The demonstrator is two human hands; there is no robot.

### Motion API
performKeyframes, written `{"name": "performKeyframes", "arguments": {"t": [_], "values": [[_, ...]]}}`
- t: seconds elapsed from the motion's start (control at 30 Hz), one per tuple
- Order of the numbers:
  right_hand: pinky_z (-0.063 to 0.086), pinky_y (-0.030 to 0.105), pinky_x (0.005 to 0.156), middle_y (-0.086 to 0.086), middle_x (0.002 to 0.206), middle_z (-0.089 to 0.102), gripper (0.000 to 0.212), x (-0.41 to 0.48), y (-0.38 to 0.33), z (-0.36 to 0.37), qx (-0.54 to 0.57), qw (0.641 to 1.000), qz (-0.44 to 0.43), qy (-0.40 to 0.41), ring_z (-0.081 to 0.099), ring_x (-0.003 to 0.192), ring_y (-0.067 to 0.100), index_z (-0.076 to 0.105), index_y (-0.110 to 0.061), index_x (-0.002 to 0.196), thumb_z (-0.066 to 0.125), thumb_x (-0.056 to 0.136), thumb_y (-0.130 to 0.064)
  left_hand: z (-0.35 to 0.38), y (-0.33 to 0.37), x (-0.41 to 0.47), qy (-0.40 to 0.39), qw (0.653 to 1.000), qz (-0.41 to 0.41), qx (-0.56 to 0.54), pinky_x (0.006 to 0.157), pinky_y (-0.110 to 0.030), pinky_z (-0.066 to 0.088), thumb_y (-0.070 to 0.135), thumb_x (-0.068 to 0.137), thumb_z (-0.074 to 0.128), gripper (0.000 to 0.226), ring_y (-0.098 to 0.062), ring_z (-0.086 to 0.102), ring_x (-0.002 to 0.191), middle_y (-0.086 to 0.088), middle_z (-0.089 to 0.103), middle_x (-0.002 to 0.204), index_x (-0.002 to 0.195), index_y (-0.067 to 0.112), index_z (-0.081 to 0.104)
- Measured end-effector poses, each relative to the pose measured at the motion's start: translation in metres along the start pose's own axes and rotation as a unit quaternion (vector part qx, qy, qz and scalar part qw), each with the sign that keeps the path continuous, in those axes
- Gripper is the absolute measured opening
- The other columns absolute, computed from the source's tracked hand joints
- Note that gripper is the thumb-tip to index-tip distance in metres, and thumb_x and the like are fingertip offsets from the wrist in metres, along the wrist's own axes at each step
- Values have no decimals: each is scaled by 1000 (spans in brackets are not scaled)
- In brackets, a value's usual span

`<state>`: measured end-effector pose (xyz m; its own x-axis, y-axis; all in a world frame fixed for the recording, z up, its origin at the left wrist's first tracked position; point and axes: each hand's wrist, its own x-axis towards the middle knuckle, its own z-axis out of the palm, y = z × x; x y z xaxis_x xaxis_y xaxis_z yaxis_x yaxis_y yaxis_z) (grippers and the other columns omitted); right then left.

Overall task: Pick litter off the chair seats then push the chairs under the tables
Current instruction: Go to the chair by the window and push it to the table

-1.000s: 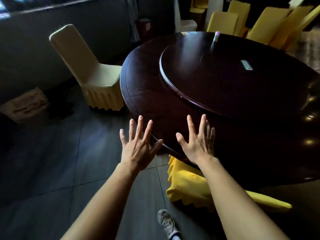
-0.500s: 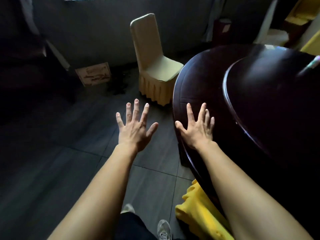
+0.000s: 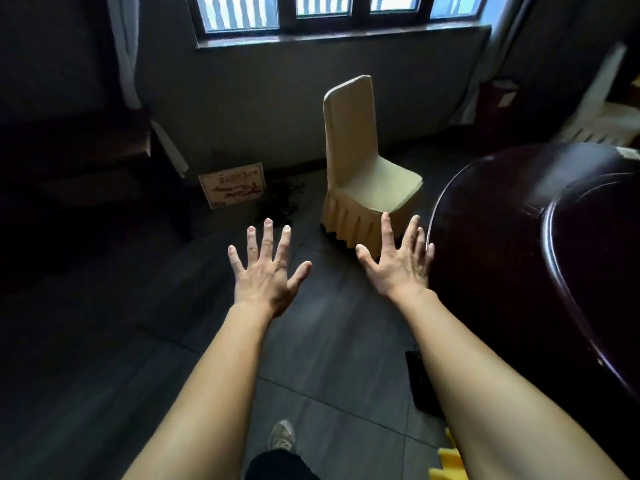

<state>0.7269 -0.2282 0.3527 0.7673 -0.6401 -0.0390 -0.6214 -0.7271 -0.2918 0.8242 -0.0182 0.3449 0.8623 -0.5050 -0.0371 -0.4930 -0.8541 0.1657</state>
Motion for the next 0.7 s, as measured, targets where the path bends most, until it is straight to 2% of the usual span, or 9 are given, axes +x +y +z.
{"name": "performKeyframes", "arguments": {"t": [0.2,0.5,0.7], "values": [[-6,58,122,24,166,-22,85,82,-82,11,36,999,10,2,-10,156,40,-9,-37,161,32,96,-73,-26,-56,99,2,1000,16,10,120,-65,-6,71,98,22,80,-30,-20,155,0,-23,169,160,33,-11],[-9,59,122,23,166,-24,85,208,-120,41,11,1000,22,-15,-13,156,39,-10,-38,161,29,95,-74,-15,-101,238,-19,1000,12,21,120,-67,-4,73,96,23,83,-31,-19,155,0,-22,169,160,34,-11],[-9,60,122,22,166,-23,85,342,-147,47,15,999,29,0,-11,156,39,-9,-38,161,29,95,-75,-18,-115,364,-20,1000,-5,20,119,-67,-5,72,96,22,81,-31,-19,155,0,-21,169,160,34,-10]]}}
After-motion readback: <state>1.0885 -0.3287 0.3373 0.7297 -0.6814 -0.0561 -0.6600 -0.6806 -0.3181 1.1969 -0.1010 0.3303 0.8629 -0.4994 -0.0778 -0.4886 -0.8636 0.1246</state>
